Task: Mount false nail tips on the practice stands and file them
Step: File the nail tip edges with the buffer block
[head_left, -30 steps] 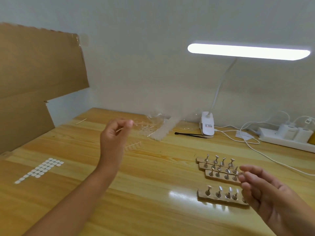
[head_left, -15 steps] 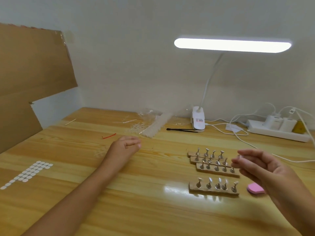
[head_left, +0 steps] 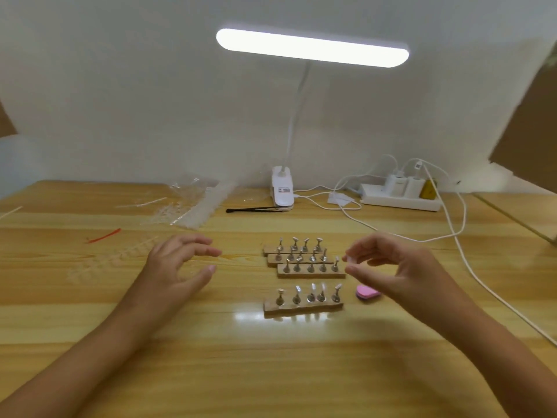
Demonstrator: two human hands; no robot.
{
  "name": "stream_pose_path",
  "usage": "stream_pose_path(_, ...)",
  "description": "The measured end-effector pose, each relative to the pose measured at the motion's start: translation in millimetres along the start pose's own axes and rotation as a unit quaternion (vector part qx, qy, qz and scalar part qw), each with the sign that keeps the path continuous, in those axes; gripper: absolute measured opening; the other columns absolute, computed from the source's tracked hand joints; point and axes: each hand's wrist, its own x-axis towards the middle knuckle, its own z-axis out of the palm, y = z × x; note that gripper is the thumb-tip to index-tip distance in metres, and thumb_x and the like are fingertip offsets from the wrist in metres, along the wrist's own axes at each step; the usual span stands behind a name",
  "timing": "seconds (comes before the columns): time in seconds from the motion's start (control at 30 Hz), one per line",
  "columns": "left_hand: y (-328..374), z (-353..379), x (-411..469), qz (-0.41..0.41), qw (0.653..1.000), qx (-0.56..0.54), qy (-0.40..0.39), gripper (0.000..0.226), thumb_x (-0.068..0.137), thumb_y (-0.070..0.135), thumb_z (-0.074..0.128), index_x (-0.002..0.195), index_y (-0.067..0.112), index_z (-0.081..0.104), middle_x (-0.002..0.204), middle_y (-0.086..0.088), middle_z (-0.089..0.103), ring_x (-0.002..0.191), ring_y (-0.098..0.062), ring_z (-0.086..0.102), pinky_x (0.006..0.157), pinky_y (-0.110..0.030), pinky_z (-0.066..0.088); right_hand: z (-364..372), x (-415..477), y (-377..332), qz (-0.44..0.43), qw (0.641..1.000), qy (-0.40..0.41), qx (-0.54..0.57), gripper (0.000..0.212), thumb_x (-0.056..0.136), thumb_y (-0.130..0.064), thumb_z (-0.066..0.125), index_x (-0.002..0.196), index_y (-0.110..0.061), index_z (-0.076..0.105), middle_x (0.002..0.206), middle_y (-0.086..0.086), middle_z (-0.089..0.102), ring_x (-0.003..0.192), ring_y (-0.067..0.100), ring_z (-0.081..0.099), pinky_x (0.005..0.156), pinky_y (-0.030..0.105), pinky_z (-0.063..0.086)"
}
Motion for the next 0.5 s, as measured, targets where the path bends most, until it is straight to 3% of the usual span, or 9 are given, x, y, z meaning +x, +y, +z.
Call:
stream_pose_path(0.1, 19, 14, -11, -0.021, 0.996, -0.060, -0.069, 0.036, 0.073, 0.059, 0.062, 0.108, 0.054, 0.061, 0.119, 0.043, 0.047, 0.118, 0.006, 0.045, 0.091, -0.020, 0.043, 13, -10, 13, -0.007, 0.994, -0.001, -0.110, 0.015, 0.078, -0.038, 0.073, 0.089, -0.034, 0.064, 0.086, -0.023, 0.067, 0.088, -0.004, 0.062, 0.074, 0.023, 0.054)
stream_pose_path(0.17, 25, 25, -17, -0.023, 0.993, -0.059, -0.101, 0.049, 0.066, 0.069, 0.058, 0.114, 0.061, 0.054, 0.123, 0.043, 0.045, 0.117, 0.011, 0.044, 0.091, -0.017, 0.042, 15, -13, 17, -0.009, 0.991, 0.001, -0.136, 0.015, 0.078, -0.042, 0.071, 0.087, -0.035, 0.062, 0.087, -0.023, 0.065, 0.088, -0.002, 0.061, 0.073, 0.028, 0.053)
stream_pose_path(0.23, 28, 33, -21, -0.008, 0.991, -0.056, -0.124, 0.052, 0.068, 0.068, 0.060, 0.119, 0.063, 0.049, 0.126, 0.039, 0.046, 0.119, 0.012, 0.042, 0.097, -0.015, 0.040, 18, -12, 21, -0.007, 0.992, 0.009, -0.129, 0.016, 0.079, -0.040, 0.073, 0.085, -0.036, 0.059, 0.086, -0.023, 0.064, 0.087, 0.000, 0.061, 0.071, 0.029, 0.053)
stream_pose_path(0.33, 29, 39, -22, 0.033, 0.989, -0.037, -0.139, 0.053, 0.080, 0.047, 0.070, 0.127, 0.055, 0.044, 0.125, 0.040, 0.049, 0.127, 0.012, 0.037, 0.103, -0.011, 0.034, 24, -11, 26, -0.016, 0.988, 0.006, -0.155, 0.016, 0.079, -0.046, 0.070, 0.084, -0.039, 0.055, 0.086, -0.021, 0.063, 0.085, 0.001, 0.059, 0.067, 0.024, 0.051)
stream_pose_path(0.5, 25, 42, -22, 0.058, 0.982, -0.020, -0.180, 0.057, 0.082, 0.045, 0.069, 0.131, 0.053, 0.040, 0.127, 0.041, 0.049, 0.130, 0.014, 0.034, 0.096, 0.003, 0.025, 28, -7, 26, -0.036, 0.983, 0.005, -0.178, 0.017, 0.078, -0.050, 0.063, 0.086, -0.036, 0.058, 0.084, -0.020, 0.061, 0.078, 0.005, 0.057, 0.062, 0.026, 0.048)
